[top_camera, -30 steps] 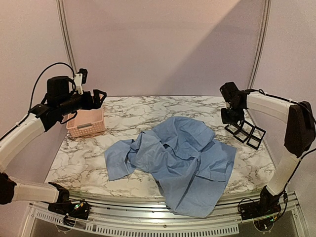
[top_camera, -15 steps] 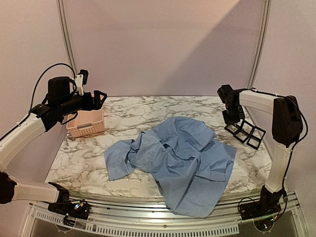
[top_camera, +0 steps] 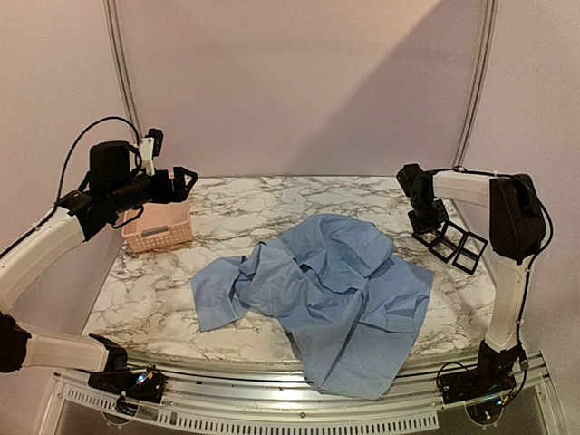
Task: Remove the brooch from the garment
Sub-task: Place the brooch in the brooch box.
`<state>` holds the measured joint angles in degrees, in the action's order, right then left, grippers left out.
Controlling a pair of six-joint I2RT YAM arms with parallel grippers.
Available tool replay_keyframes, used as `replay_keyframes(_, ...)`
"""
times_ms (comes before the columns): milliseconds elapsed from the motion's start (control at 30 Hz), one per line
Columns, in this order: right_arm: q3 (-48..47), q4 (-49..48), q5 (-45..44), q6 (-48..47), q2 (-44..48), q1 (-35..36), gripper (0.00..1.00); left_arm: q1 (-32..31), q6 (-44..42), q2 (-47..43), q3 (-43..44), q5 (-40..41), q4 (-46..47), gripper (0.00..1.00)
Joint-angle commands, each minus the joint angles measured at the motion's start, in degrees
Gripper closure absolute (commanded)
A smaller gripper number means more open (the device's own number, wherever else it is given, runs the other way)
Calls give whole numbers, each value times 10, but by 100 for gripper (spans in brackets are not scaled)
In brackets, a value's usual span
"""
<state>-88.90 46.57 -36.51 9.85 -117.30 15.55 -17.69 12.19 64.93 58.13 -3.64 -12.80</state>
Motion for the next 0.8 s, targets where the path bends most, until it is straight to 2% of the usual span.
replay_keyframes(0,-16,-14,-7,-9,-12,-3,100,6,3,8,-9,-6,-8,3)
replay_keyframes(767,-27,-17,-20,-14,-48,-4,99,6,6,11,-10,-14,-6,3)
